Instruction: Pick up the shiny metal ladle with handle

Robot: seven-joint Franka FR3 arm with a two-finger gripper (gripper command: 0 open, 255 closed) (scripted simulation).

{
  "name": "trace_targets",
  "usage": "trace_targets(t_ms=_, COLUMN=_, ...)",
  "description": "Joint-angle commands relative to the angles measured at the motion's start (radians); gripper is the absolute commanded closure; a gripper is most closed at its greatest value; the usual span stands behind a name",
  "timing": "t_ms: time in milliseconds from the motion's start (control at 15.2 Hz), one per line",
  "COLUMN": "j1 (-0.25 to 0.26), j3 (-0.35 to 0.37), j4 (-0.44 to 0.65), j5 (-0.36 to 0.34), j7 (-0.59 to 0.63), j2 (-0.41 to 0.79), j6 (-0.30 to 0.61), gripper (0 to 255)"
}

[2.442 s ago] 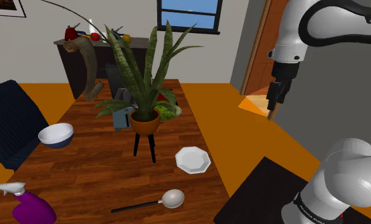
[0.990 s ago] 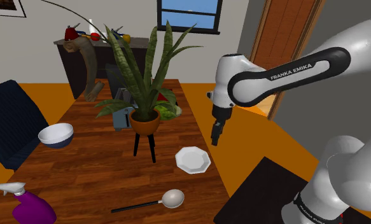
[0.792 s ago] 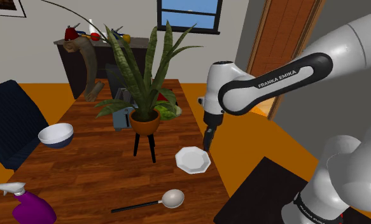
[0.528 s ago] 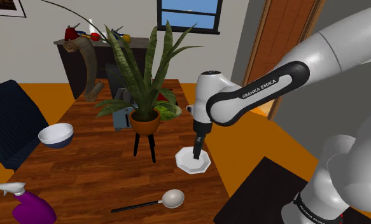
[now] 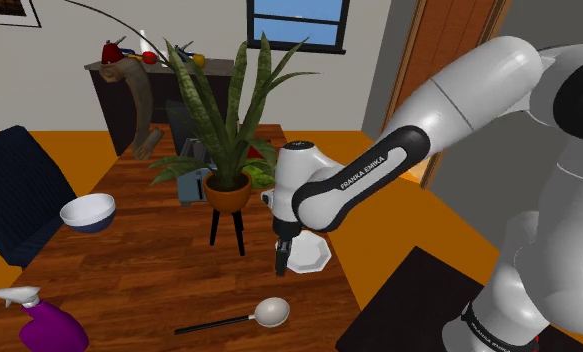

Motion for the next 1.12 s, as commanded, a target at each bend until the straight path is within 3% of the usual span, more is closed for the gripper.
trace_targets(t_ms=0, j1=0.014, j3=0.013, j4=0.042, j5=-0.006, j7=-0.015, j2=0.067, j6=0.034, gripper=0)
trace_targets(t_ms=792, j1=0.135, j3=0.065, j4=0.343, j5=-0.093, j7=-0.052, j2=0.439, j6=0.154, gripper=0)
trace_targets(t_ms=1056, j1=0.141, j3=0.06, j4=0.355, j5=-0.099, j7=-0.054, j2=0.477, j6=0.181, gripper=0)
